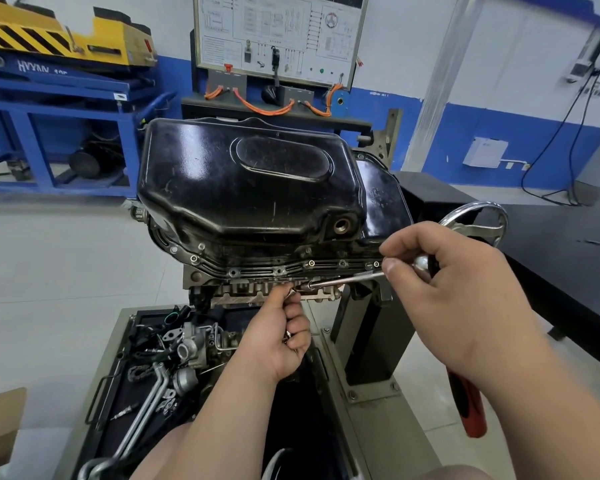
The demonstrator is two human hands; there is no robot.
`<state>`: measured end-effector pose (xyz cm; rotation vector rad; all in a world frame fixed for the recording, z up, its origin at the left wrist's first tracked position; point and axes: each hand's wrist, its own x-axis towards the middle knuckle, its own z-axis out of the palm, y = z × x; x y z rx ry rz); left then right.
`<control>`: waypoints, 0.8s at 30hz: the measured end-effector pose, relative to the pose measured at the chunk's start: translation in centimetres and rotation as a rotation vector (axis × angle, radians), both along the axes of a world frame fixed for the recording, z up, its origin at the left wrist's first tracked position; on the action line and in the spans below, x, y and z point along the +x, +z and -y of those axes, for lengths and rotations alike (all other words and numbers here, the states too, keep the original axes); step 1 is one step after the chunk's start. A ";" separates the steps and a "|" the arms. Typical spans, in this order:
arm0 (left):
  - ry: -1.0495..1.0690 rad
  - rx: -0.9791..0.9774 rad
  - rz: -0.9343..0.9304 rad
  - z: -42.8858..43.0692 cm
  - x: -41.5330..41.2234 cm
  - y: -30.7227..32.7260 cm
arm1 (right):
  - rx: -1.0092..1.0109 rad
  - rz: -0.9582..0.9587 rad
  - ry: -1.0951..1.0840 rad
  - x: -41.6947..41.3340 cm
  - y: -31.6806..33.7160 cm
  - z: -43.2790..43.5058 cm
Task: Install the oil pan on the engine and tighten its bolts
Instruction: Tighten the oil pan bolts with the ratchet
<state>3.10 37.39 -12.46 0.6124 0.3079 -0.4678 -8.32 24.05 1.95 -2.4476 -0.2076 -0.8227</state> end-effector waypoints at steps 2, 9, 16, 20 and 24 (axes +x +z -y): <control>-0.007 0.000 0.001 0.1 -0.1 0.0 | -0.008 -0.009 0.001 0.0 -0.1 -0.1; -0.018 0.019 0.004 -0.1 -0.2 0.1 | 0.050 0.009 0.011 -0.3 -0.1 0.1; -0.053 0.032 0.012 0.0 -0.4 0.0 | 0.043 -0.028 0.021 -0.4 -0.4 0.1; -0.061 0.032 0.008 0.0 -0.4 -0.1 | 0.060 -0.003 0.022 -0.6 -0.4 0.2; -0.063 0.029 0.004 0.0 -0.4 -0.1 | 0.069 0.006 0.038 -0.9 -0.2 0.3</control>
